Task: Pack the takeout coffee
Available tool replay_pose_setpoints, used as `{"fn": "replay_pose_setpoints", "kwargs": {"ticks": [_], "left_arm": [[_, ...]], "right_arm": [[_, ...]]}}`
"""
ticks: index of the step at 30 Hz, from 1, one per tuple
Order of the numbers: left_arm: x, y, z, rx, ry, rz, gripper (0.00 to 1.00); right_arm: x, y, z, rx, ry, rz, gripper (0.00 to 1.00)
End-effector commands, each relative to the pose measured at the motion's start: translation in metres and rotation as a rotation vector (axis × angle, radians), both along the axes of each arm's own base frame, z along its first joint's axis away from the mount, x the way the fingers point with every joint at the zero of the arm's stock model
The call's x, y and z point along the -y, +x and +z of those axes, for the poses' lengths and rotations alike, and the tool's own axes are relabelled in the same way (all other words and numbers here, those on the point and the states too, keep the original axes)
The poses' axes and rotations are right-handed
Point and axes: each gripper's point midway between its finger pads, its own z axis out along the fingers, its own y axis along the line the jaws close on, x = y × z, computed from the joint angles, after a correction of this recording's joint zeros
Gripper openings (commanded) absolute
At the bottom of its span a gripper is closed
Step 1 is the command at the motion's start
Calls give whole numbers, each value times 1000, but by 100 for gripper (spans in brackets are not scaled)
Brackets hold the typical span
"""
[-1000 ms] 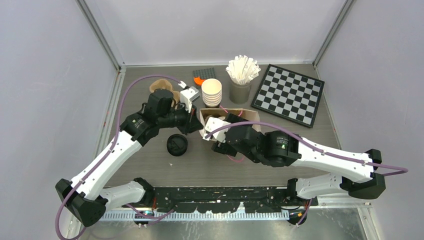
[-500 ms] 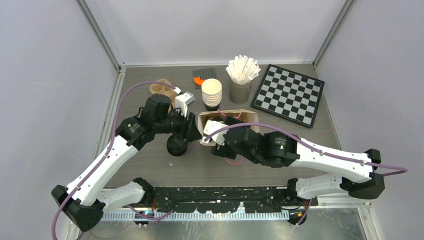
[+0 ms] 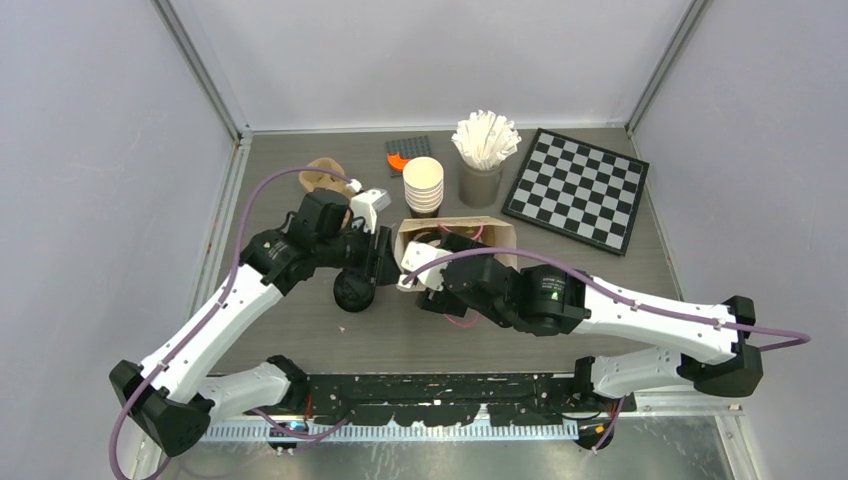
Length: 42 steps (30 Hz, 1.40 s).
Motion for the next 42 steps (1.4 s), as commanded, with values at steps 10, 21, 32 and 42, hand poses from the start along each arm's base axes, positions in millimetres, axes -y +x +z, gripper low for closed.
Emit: {"fn": "replay_pose_setpoints", "kwargs": {"ticks": [10, 21, 32, 42], "left_arm": [[3, 17, 5, 8, 16, 65, 40], [-3, 18, 5, 18, 37, 93, 28], [1, 15, 8, 23, 19, 54, 9], [4, 13, 11, 17, 3, 44, 8]], "right_arm": [[-11, 7, 8, 49, 32, -3, 69], [-8, 5, 12, 47, 40, -4, 69], [2, 5, 14, 60, 3, 2, 69], [-18, 11, 4, 98, -55, 65, 69]]}}
